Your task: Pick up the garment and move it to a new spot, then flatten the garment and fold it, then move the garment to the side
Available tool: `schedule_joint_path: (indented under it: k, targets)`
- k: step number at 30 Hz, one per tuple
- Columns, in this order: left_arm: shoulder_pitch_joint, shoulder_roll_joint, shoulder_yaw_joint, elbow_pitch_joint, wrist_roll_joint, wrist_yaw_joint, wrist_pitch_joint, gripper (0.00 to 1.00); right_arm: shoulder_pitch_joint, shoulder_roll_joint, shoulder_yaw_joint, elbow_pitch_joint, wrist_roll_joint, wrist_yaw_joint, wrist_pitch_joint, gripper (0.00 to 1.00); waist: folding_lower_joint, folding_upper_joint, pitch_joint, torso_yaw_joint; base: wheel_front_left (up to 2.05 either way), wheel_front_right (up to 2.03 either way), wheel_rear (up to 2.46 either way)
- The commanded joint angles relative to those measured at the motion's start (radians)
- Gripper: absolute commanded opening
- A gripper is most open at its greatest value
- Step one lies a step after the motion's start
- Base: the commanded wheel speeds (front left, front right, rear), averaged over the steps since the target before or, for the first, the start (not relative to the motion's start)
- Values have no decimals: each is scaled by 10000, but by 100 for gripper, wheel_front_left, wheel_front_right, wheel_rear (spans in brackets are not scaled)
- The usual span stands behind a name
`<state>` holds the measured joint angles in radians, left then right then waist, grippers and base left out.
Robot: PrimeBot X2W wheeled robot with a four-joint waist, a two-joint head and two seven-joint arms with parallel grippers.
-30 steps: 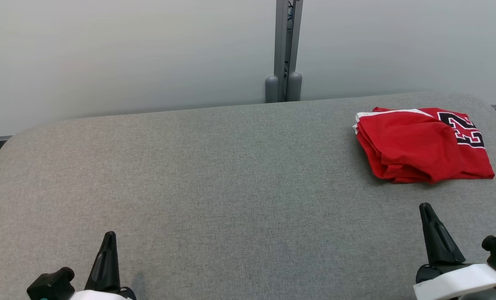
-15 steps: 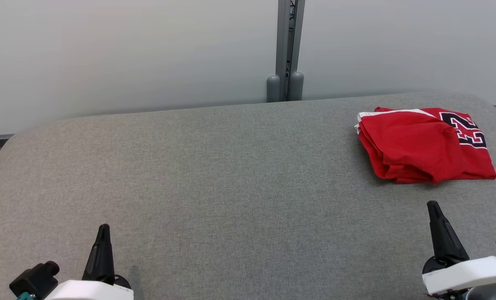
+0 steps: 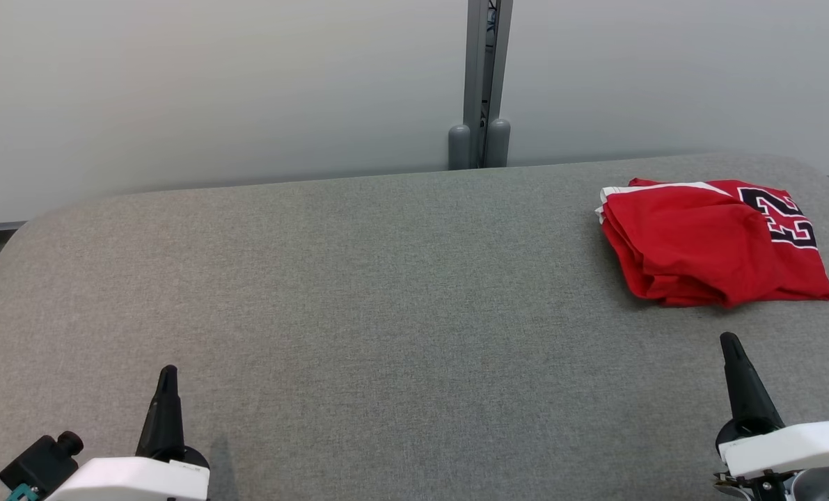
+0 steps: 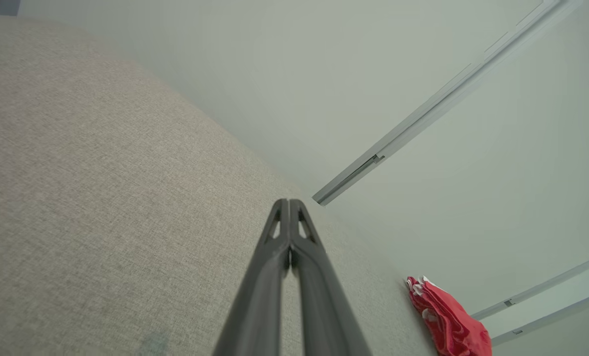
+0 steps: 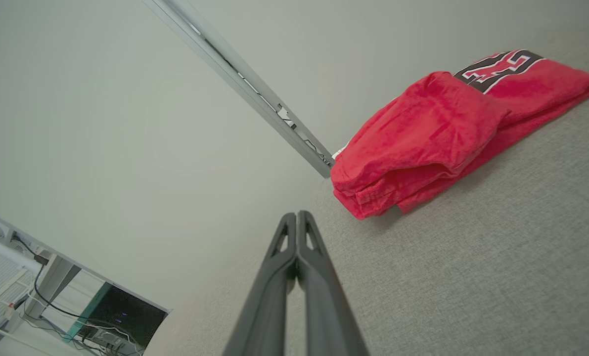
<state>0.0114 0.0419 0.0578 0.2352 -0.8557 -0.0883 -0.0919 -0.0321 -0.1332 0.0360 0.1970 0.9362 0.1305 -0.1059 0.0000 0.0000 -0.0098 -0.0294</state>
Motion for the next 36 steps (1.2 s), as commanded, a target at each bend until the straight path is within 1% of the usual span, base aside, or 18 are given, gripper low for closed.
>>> schedule_joint_path:
  k: [1, 20, 36]
  targets:
    - [-337, 71, 76, -107, -293, -60, 52, 0, -275, -43, -109, -95, 284, 3, 68, 0, 0, 0, 2, 5, 0, 0, 0]
    - [-609, 83, 227, -51, -2456, -175, 648, 0, -438, 168, -473, 72, 2256, 3, 657, 0, 0, 0, 31, 70, 0, 0, 0]
    - [-801, 92, 333, -8, -3889, -263, 1057, 0, -540, 318, -726, 184, 3569, 3, 1067, 0, 0, 0, 53, 121, 0, 0, 0]
